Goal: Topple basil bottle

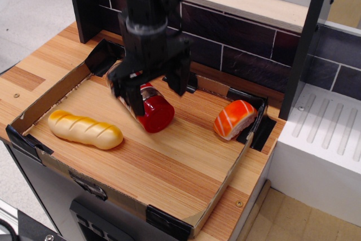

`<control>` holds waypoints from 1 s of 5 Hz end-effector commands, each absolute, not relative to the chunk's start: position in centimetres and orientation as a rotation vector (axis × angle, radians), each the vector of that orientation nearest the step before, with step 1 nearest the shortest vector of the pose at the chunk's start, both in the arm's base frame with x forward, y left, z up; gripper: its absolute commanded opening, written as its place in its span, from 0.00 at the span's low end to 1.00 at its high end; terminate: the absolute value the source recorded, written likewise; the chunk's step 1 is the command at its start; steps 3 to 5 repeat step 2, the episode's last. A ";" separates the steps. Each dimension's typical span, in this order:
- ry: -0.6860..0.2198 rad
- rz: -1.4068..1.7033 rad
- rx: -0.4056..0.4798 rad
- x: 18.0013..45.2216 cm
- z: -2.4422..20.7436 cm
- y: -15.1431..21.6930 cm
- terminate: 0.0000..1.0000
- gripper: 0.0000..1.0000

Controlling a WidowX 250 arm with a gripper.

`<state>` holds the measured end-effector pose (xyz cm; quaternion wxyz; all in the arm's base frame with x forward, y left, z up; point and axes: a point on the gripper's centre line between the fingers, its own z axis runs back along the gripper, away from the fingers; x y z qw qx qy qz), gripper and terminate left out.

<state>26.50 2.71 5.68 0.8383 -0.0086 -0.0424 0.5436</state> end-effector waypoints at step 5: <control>-0.168 1.135 -0.021 27.3 9.0 3.1 1.00 1.00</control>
